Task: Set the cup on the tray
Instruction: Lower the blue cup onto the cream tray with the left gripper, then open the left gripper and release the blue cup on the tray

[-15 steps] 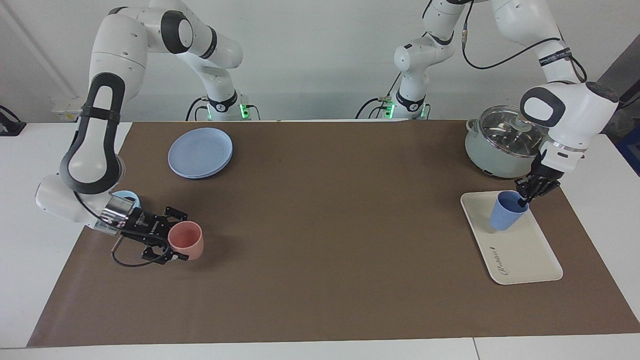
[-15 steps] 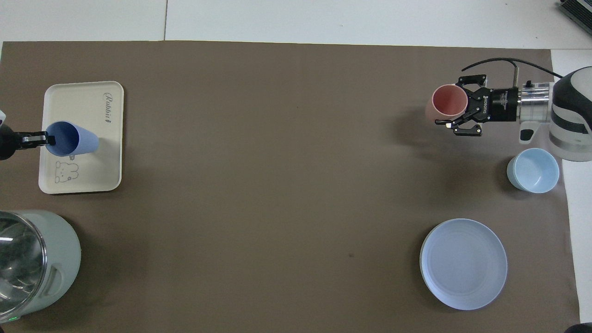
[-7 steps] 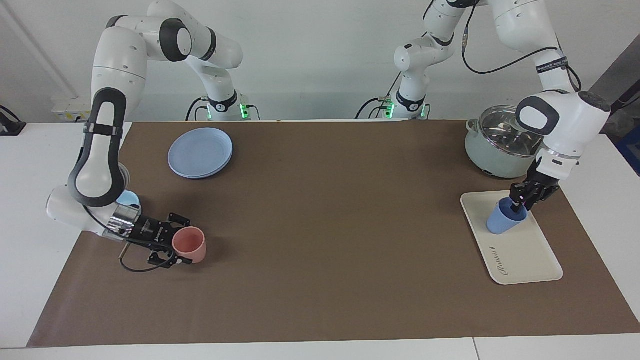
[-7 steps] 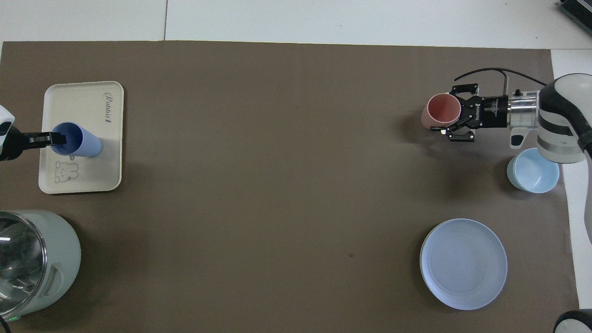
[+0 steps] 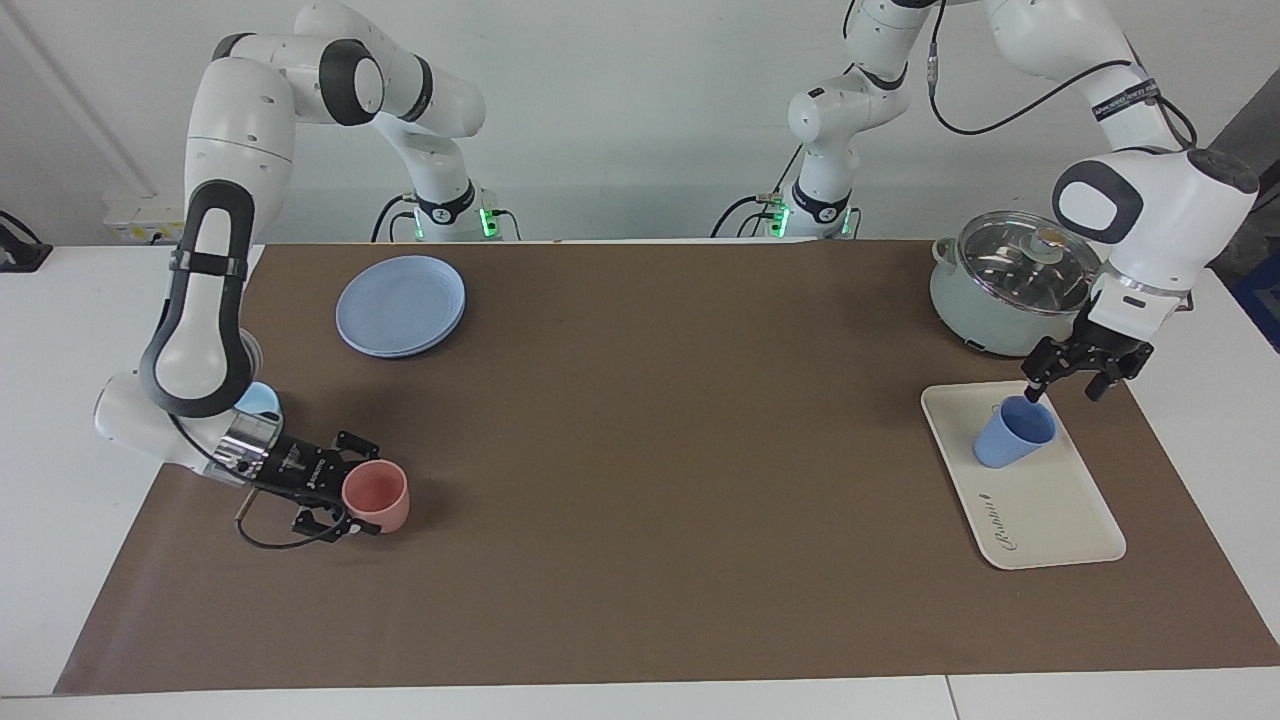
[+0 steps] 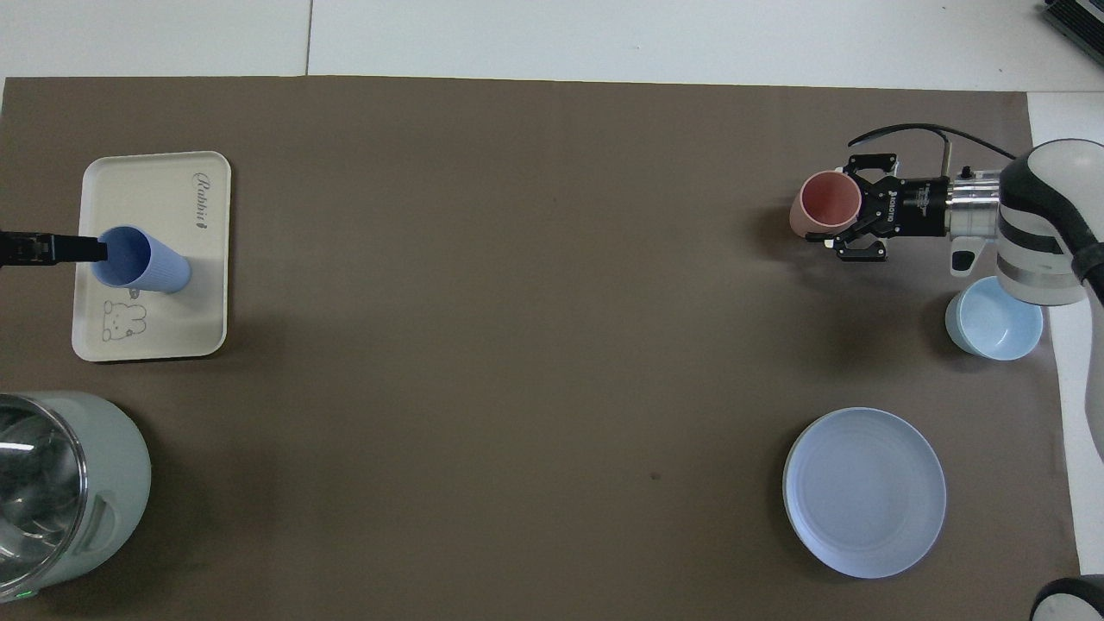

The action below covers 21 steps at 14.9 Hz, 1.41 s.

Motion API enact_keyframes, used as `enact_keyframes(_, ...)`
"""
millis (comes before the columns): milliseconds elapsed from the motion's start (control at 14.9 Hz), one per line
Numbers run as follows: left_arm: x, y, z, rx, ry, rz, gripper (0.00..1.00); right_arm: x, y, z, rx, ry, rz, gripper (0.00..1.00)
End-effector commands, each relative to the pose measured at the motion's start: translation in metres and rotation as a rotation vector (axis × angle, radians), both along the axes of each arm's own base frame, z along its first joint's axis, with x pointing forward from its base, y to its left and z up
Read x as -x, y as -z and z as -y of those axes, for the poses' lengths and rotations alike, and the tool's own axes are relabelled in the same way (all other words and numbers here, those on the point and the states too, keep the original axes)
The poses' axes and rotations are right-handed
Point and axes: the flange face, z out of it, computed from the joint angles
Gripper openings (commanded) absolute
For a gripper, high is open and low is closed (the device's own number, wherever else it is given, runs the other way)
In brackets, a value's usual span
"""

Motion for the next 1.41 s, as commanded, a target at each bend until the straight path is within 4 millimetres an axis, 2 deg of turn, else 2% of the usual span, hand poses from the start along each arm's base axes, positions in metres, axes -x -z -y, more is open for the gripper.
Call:
enact_keyframes(0,0.016,-0.031,0.029,-0.049,0.063,-0.032,1.00,0.012,-0.003,0.005,0.010,0.004,0.031,1.00)
enact_keyframes(202,0.030,-0.056,0.080,-0.118,0.155,-0.075,1.00,0.018,-0.005,0.021,0.009,0.005,0.035,1.00)
enact_keyframes(538,0.048,-0.090,0.165,-0.103,0.142,-0.152,1.00,0.031,-0.004,0.037,0.029,-0.045,-0.006,1.00)
enact_keyframes(672,0.053,-0.103,0.190,-0.104,0.172,-0.171,1.00,0.032,-0.022,0.041,0.077,-0.064,0.003,1.00)
enact_keyframes(739,0.054,-0.121,0.198,-0.101,0.184,-0.188,1.00,0.032,-0.030,0.042,0.110,-0.088,0.009,1.00)
enact_keyframes(874,0.058,-0.157,0.198,-0.098,0.186,-0.243,1.00,0.035,-0.052,0.047,0.200,-0.146,0.036,1.00)
enact_keyframes(1008,0.065,-0.175,0.199,-0.097,0.188,-0.243,1.00,0.035,-0.084,0.041,0.343,-0.238,0.066,1.00)
enact_keyframes(1210,0.064,-0.185,0.185,-0.054,0.164,-0.219,1.00,0.035,-0.132,0.011,0.544,-0.434,0.141,1.00)
enact_keyframes(1277,0.063,-0.183,0.165,-0.039,0.128,-0.224,1.00,0.034,-0.140,-0.004,0.593,-0.516,0.169,1.00)
enact_keyframes(1345,0.064,-0.180,0.159,-0.037,0.117,-0.229,1.00,0.034,-0.148,-0.018,0.638,-0.596,0.202,1.00)
